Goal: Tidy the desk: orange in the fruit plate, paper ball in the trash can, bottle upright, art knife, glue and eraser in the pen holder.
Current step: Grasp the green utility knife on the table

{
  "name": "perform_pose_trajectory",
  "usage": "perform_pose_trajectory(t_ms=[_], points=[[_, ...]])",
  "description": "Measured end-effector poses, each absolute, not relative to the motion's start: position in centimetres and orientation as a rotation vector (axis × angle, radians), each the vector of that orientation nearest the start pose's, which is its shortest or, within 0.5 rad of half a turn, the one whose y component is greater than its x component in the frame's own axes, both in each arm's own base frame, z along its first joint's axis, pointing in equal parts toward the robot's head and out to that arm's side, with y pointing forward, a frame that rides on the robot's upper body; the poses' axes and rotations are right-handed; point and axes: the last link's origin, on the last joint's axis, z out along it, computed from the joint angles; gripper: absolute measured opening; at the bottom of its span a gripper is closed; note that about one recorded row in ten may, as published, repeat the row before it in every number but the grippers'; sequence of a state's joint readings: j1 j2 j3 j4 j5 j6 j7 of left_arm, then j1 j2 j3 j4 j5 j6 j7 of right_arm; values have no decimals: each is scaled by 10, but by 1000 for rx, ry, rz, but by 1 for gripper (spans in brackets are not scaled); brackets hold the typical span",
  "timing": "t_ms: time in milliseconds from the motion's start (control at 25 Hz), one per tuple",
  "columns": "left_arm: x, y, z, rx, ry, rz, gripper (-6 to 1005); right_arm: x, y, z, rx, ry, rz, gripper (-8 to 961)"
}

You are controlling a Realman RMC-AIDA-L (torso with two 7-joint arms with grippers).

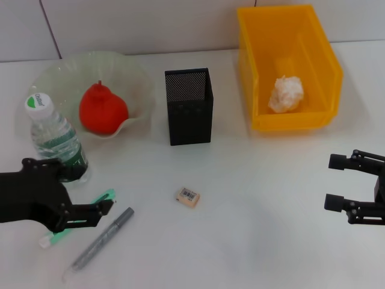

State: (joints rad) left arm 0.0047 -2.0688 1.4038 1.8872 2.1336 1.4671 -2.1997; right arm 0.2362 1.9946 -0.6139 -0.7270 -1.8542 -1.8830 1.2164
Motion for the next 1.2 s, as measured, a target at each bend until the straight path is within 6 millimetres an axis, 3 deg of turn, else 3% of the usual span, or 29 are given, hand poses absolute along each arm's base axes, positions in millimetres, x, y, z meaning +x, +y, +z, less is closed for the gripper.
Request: perform_pose_trajectory(t_ms=[80,120,320,640,920,1200], points=[[-190,253,47,-2665,-592,-66,797,320,236,66,-2626,523,879,826],[-190,263,48,-2637,-665,156,797,320,236,66,-2626,523,878,826],[-185,272,44,-2619,-702,326,798,321,238,64,-2616,530,868,826],[-178,280,35,-2607,-729,474,792,322,237,61,-2608,549,875,826],[-186,294,14,-2578,-722,674,781,322,236,56,-2608,544,888,826],[-192,299,5,-2574,-730,736,771,324,236,56,-2599,553,884,826]])
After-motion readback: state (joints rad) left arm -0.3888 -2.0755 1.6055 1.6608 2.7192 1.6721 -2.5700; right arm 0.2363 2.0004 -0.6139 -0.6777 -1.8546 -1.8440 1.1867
